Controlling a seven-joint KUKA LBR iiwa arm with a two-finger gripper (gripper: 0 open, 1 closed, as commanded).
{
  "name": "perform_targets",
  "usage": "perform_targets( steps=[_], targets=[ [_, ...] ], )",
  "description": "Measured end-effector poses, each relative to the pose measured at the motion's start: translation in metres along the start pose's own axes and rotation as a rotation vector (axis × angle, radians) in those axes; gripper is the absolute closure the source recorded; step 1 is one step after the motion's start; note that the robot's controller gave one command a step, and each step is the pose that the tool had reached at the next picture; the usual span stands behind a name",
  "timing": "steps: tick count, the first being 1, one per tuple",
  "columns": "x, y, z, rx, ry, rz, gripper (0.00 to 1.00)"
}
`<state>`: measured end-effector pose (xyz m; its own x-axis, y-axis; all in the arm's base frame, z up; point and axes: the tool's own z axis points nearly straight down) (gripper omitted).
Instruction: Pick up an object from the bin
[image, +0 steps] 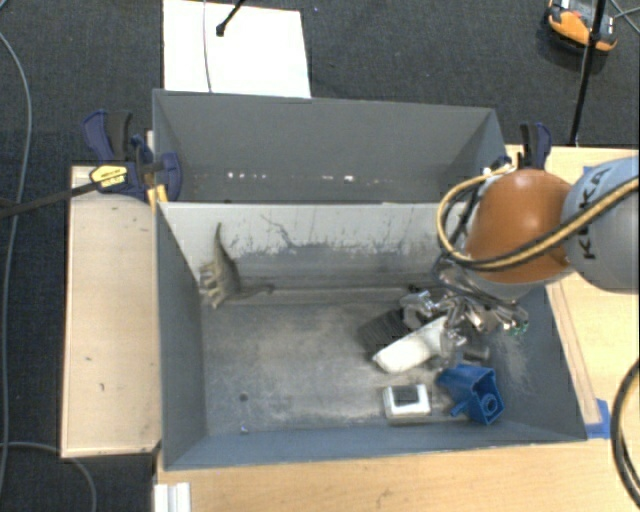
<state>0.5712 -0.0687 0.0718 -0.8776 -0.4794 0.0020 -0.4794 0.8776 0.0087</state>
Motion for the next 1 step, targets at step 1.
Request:
perform_targets(
  steps=[1],
  targets=[
    [0.0,0.0,0.0,0.0,0.0,0.0,1.0]
  ],
)
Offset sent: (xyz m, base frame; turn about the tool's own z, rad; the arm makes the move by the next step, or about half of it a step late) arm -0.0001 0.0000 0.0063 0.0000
